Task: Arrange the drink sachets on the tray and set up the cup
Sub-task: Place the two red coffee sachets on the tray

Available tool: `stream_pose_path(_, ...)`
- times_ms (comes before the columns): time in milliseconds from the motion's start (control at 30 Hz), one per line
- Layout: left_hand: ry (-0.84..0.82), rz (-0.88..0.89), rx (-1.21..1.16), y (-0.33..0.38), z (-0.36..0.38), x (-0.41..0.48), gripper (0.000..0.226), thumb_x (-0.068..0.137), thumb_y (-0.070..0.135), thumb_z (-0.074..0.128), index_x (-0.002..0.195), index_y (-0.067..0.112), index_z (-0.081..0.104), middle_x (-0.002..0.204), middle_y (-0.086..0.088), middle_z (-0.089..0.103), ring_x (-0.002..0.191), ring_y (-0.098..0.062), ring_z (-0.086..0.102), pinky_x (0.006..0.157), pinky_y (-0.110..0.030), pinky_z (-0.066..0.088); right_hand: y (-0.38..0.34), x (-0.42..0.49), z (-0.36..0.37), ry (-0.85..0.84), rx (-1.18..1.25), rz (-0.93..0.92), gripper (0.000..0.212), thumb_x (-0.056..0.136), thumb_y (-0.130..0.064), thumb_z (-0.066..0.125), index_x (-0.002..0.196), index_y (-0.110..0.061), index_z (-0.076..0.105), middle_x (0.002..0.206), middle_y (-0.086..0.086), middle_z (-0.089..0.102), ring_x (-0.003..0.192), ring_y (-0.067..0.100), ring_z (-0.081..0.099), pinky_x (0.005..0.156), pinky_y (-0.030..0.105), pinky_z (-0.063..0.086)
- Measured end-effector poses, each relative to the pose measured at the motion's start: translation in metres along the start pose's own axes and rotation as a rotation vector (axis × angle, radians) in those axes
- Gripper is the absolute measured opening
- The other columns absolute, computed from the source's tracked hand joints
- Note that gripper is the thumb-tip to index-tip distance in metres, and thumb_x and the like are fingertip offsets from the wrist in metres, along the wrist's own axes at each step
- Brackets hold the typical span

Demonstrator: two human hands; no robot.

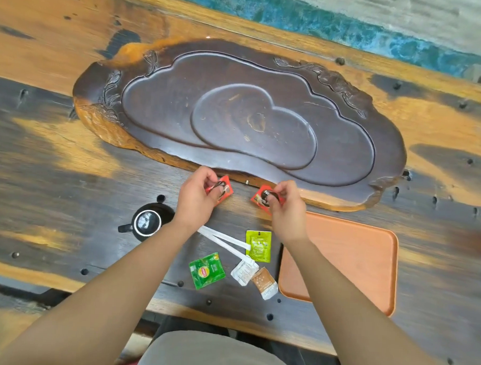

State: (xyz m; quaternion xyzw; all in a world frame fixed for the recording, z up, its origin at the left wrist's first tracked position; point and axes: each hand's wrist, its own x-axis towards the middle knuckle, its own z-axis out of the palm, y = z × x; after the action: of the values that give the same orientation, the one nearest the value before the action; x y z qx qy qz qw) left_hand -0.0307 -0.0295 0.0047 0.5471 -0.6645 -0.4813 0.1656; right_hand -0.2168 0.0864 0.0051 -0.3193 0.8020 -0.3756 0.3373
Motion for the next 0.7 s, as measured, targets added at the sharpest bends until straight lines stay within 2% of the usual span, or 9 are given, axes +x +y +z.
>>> stream_pose_path(67, -0.081, -0.006, -0.038, 0.018, 0.022, -0.010, 0.027, 0.082, 0.002, 0.074, 0.087, 0.021, 0.055, 0.076, 0.006, 0.059, 0.069, -0.004, 0.055, 0.066, -0.018, 0.043, 0.019, -0.007, -0.031, 0.031, 0.011, 0.025, 0.023, 0.091, 0.002, 0.059, 0.095, -0.018, 0.050, 0.079, -0.007, 0.056, 0.071, 0.002, 0.053, 0.070, 0.028, 0.045)
stream_pose_path(133, -0.203, -0.017, -0.060, 0.033, 0.055, -0.025, 0.029, 0.081, -0.002, 0.075, 0.087, 0.018, 0.056, 0.074, 0.009, 0.056, 0.064, 0.005, 0.051, 0.062, -0.010, 0.039, 0.043, -0.016, -0.060, 0.038, -0.025, 0.076, 0.020, 0.090, 0.004, 0.060, 0.097, -0.013, 0.052, 0.082, -0.010, 0.056, 0.073, 0.000, 0.053, 0.070, 0.024, 0.043)
stream_pose_path(233, -0.366, -0.035, -0.010, 0.044, 0.111, -0.049, 0.029, 0.078, 0.002, 0.079, 0.087, 0.019, 0.057, 0.074, 0.011, 0.056, 0.065, 0.003, 0.051, 0.061, -0.011, 0.038, 0.080, -0.027, -0.093, 0.008, -0.089, 0.187, 0.022, 0.089, 0.003, 0.061, 0.098, -0.015, 0.054, 0.085, -0.006, 0.060, 0.080, 0.018, 0.058, 0.076, 0.036, 0.046)
stream_pose_path(300, -0.403, -0.041, 0.019, 0.050, 0.144, -0.059, 0.027, 0.077, 0.003, 0.080, 0.087, 0.017, 0.059, 0.074, 0.013, 0.056, 0.067, 0.001, 0.051, 0.060, -0.010, 0.037, 0.098, -0.028, -0.106, -0.012, -0.122, 0.223, 0.023, 0.087, 0.004, 0.061, 0.097, -0.015, 0.054, 0.089, 0.001, 0.064, 0.086, 0.027, 0.061, 0.081, 0.043, 0.050)
stream_pose_path(400, -0.388, -0.047, 0.095, 0.057, 0.182, -0.064, 0.026, 0.077, 0.004, 0.079, 0.086, 0.017, 0.059, 0.077, 0.010, 0.059, 0.071, -0.007, 0.055, 0.062, -0.010, 0.038, 0.116, -0.022, -0.117, -0.048, -0.181, 0.218, 0.021, 0.085, 0.004, 0.060, 0.097, -0.013, 0.056, 0.093, 0.009, 0.067, 0.090, 0.032, 0.062, 0.081, 0.044, 0.050)
stream_pose_path(500, -0.344, 0.065, 0.317, 0.058, 0.203, -0.061, 0.023, 0.079, 0.013, 0.077, 0.090, 0.023, 0.059, 0.092, 0.003, 0.065, 0.091, -0.020, 0.056, 0.077, -0.028, 0.043, 0.131, -0.015, -0.123, -0.022, -0.363, 0.117, 0.025, 0.083, -0.002, 0.065, 0.106, -0.009, 0.060, 0.105, 0.013, 0.061, 0.100, 0.034, 0.057, 0.087, 0.043, 0.047)
stream_pose_path(600, -0.234, 0.173, 0.486, 0.056, 0.207, -0.059, 0.030, 0.080, 0.021, 0.078, 0.106, 0.023, 0.063, 0.107, 0.001, 0.059, 0.106, -0.021, 0.048, 0.095, -0.033, 0.042, 0.140, -0.018, -0.131, 0.020, -0.495, 0.033, 0.031, 0.082, -0.007, 0.069, 0.112, -0.009, 0.062, 0.111, 0.014, 0.057, 0.103, 0.035, 0.054, 0.088, 0.047, 0.048)
stream_pose_path(700, -0.199, 0.265, 0.563, 0.051, 0.207, -0.067, 0.034, 0.082, 0.028, 0.075, 0.113, 0.021, 0.063, 0.111, -0.001, 0.056, 0.107, -0.022, 0.047, 0.097, -0.035, 0.043, 0.146, -0.031, -0.133, -0.023, -0.570, -0.111, 0.028, 0.082, -0.011, 0.070, 0.110, -0.010, 0.065, 0.110, 0.012, 0.060, 0.102, 0.034, 0.054, 0.085, 0.046, 0.049)
